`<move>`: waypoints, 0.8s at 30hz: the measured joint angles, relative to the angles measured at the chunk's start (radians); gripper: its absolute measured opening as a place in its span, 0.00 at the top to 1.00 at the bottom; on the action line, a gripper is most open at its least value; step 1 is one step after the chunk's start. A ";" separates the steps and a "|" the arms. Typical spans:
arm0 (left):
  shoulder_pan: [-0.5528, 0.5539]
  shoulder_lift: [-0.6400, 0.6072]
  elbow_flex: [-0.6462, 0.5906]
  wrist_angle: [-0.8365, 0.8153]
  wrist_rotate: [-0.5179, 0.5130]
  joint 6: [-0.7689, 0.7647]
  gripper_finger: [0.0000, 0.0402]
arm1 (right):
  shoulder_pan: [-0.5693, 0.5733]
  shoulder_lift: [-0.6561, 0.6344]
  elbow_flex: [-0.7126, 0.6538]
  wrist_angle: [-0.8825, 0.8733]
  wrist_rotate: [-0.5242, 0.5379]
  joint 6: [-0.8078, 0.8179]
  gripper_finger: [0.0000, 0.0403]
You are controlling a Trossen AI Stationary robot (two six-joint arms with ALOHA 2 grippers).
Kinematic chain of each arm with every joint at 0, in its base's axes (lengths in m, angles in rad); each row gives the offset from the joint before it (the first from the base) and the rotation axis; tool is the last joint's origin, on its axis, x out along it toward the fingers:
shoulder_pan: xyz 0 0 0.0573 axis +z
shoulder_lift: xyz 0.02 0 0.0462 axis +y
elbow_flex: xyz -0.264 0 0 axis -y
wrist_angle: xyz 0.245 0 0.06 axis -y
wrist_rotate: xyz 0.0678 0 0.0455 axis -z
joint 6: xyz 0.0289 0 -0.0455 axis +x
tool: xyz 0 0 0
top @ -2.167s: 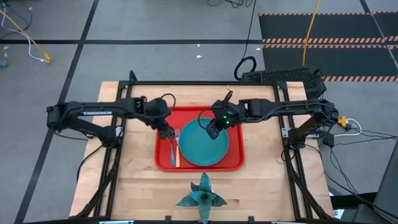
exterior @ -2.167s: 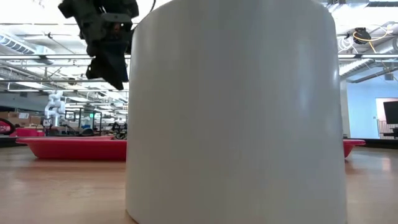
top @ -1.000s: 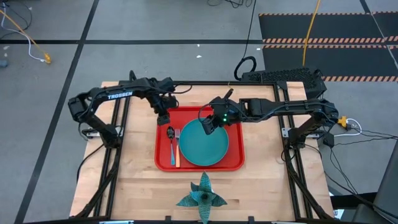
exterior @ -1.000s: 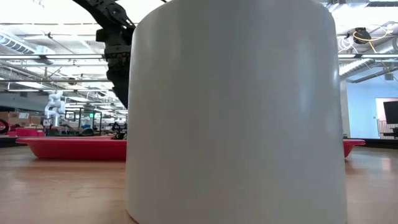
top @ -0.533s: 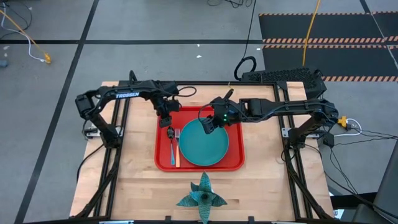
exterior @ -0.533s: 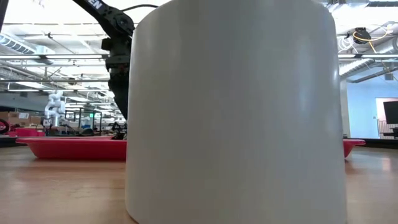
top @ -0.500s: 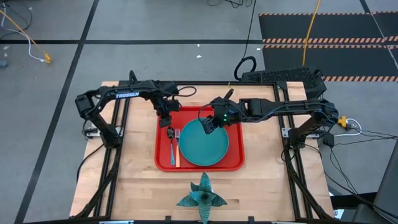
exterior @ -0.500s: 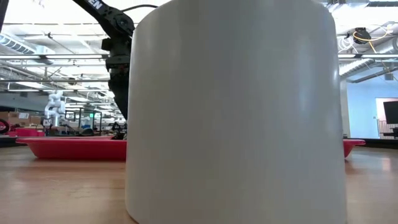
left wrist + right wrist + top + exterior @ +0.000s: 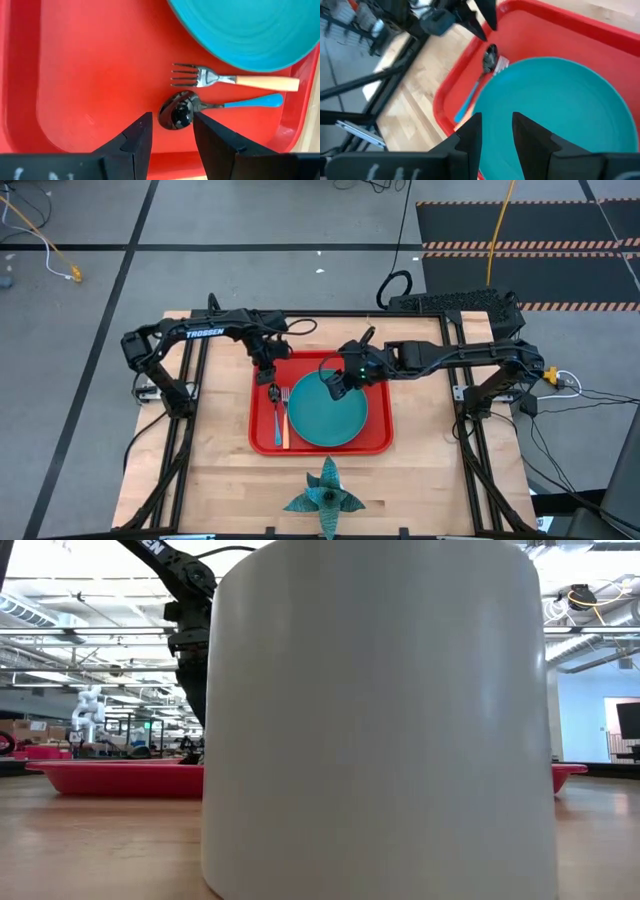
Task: Pick and place plate/cup/fork/spoon on tray
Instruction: Adjust the green spoon on the orange tray
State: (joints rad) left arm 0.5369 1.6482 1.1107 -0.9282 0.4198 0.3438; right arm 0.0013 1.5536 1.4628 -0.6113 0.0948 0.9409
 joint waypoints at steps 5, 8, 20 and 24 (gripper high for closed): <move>0.000 0.000 0.000 -0.036 0.001 0.029 0.64 | 0.001 0.000 0.000 -0.064 0.000 0.014 0.75; 0.000 0.000 0.000 -0.064 0.005 0.038 0.64 | 0.002 0.000 0.000 -0.089 0.001 0.026 0.75; 0.000 0.000 0.000 -0.096 0.006 0.040 0.64 | 0.021 0.000 0.000 -0.090 0.006 0.023 0.75; 0.000 0.000 0.000 -0.079 -0.005 0.039 0.64 | 0.039 0.000 0.000 -0.090 0.006 0.021 0.75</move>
State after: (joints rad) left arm 0.5369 1.6482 1.1103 -1.0075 0.4149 0.3833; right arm 0.0401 1.5536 1.4628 -0.7017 0.1005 0.9615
